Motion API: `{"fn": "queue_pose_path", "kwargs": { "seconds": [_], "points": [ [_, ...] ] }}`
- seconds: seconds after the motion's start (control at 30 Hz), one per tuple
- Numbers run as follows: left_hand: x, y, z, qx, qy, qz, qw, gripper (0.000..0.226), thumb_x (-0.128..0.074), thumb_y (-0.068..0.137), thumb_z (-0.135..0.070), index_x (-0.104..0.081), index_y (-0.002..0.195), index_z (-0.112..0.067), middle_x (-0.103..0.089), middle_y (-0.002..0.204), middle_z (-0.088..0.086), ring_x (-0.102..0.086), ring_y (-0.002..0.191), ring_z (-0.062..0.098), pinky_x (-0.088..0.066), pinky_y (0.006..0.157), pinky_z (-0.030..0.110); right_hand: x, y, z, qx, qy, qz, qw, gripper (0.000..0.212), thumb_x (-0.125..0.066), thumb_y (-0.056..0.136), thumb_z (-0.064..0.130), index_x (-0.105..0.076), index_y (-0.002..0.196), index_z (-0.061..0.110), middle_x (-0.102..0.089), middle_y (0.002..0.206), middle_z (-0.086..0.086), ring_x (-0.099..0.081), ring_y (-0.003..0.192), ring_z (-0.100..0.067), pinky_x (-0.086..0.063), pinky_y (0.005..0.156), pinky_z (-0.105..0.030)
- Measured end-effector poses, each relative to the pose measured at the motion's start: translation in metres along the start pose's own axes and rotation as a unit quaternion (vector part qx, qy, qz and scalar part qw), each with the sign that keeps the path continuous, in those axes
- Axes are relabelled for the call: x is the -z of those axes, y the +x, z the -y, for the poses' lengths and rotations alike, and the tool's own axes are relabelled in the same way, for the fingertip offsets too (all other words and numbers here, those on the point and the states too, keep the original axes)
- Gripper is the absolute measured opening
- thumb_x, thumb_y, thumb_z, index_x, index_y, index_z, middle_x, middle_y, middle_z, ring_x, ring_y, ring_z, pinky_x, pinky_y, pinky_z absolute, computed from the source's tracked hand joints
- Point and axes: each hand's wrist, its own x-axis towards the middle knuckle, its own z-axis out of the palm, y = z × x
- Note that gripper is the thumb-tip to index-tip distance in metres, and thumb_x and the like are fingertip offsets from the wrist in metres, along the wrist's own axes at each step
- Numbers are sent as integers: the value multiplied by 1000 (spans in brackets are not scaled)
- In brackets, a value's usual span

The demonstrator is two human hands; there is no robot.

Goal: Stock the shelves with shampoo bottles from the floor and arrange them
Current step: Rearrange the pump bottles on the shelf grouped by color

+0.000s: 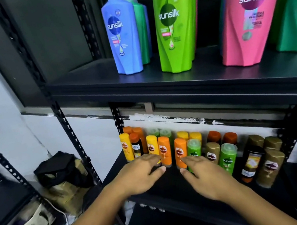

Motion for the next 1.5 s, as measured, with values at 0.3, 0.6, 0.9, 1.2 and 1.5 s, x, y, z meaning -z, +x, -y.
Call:
{"fn": "queue_pose_path", "kwargs": {
  "seconds": [0.3,0.6,0.9,1.2,1.5],
  "points": [
    [54,10,50,-21,-10,-23,999,62,-37,103,-59,-36,157,-28,-35,163,-8,-28,151,10,-30,121,35,31,54,59,-24,-10,-14,1000,55,-34,104,50,-33,154,27,-39,157,8,-34,144,-13,-31,114,-29],
    [187,-13,63,-71,-16,1,997,59,-38,105,-56,-34,158,-30,-29,164,-12,-23,152,7,-24,122,27,124,64,156,-83,11,-34,996,54,-37,103,49,-40,151,25,-44,153,8,-38,141,-12,-35,113,-30],
    [277,3,61,-96,-33,-137,985,60,-37,100,-60,-56,143,-24,-60,135,-10,-46,125,9,-43,106,32,204,91,197,-59,28,-142,988,49,-45,102,44,-51,144,20,-58,138,5,-49,128,-13,-39,108,-27],
    [281,59,75,-6,-123,-137,983,64,-54,99,-52,-40,153,-21,-46,154,0,-46,139,17,-41,112,33,196,162,184,-134,124,-192,964,67,-60,96,38,-35,151,9,-55,137,-13,-55,125,-27,-46,103,-36],
    [293,94,80,40,-322,-34,945,80,-71,91,-49,-29,156,-32,-52,149,-9,-41,140,3,-34,112,24,192,198,157,-145,308,-220,914,43,-70,92,27,-56,132,21,-66,105,11,-64,93,-9,-56,89,-33]
  ]
}}
